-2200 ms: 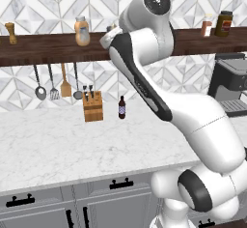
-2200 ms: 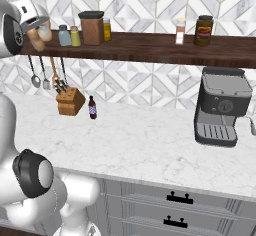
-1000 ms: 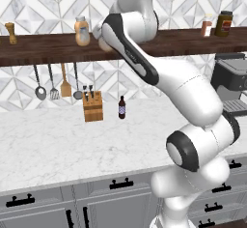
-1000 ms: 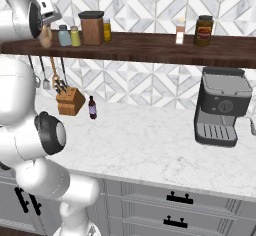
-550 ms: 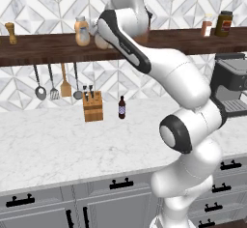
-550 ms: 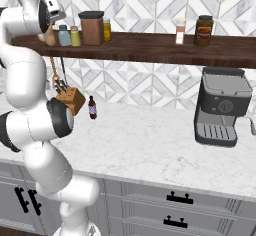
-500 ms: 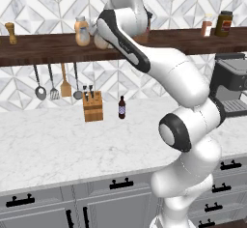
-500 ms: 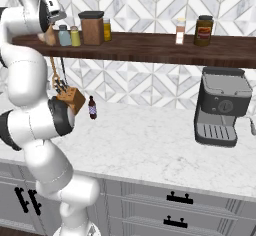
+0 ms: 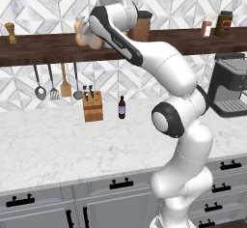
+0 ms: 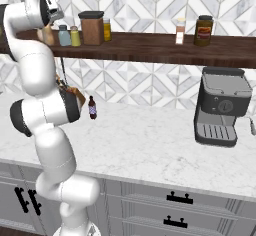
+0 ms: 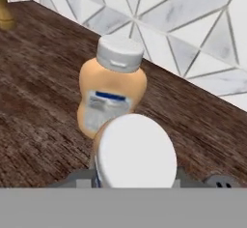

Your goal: Put the shaker and condiment bottle from the counter next to their counterparts in the cabinet.

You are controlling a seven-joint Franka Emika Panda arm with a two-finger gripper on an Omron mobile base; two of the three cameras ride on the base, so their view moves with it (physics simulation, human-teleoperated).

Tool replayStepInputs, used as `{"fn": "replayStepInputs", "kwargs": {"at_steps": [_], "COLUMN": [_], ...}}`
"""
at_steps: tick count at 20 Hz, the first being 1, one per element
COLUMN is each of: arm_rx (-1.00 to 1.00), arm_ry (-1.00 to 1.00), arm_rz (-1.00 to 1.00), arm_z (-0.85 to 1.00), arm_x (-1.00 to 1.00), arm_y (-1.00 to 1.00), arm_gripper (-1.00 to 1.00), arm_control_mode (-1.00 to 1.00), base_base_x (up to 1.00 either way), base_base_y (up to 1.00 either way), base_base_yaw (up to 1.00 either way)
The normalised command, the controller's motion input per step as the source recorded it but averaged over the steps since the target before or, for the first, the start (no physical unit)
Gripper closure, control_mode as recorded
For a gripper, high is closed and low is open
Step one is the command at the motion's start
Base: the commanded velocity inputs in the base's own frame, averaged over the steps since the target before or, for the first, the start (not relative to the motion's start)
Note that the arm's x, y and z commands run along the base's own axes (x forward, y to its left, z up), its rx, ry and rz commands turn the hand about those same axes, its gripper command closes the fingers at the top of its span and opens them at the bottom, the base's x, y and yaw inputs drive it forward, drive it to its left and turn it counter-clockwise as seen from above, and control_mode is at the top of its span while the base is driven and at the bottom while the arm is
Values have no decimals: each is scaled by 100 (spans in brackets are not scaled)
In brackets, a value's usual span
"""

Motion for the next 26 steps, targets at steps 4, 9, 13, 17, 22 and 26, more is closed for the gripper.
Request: {"fn": "replayStepInputs", "kwargs": {"at_steps": [4, 9, 13, 17, 22, 26], "arm_rx": [-17, -3, 0, 0, 0, 0], "arm_ry": [0, 1, 0, 0, 0, 0], "arm_rz": [0, 0, 0, 0, 0, 0], "arm_z": [-19, -10, 0, 0, 0, -22], "arm_x": [33, 22, 0, 0, 1, -19], "arm_y": [57, 10, 0, 0, 0, -8], "arm_gripper": [-100, -100, -100, -100, -100, -100], "arm_control_mode": [-100, -100, -100, -100, -100, -100], "base_base_x": [0, 0, 0, 0, 0, 0], "base_base_y": [0, 0, 0, 0, 0, 0], "base_base_yaw": [0, 0, 0, 0, 0, 0]}}
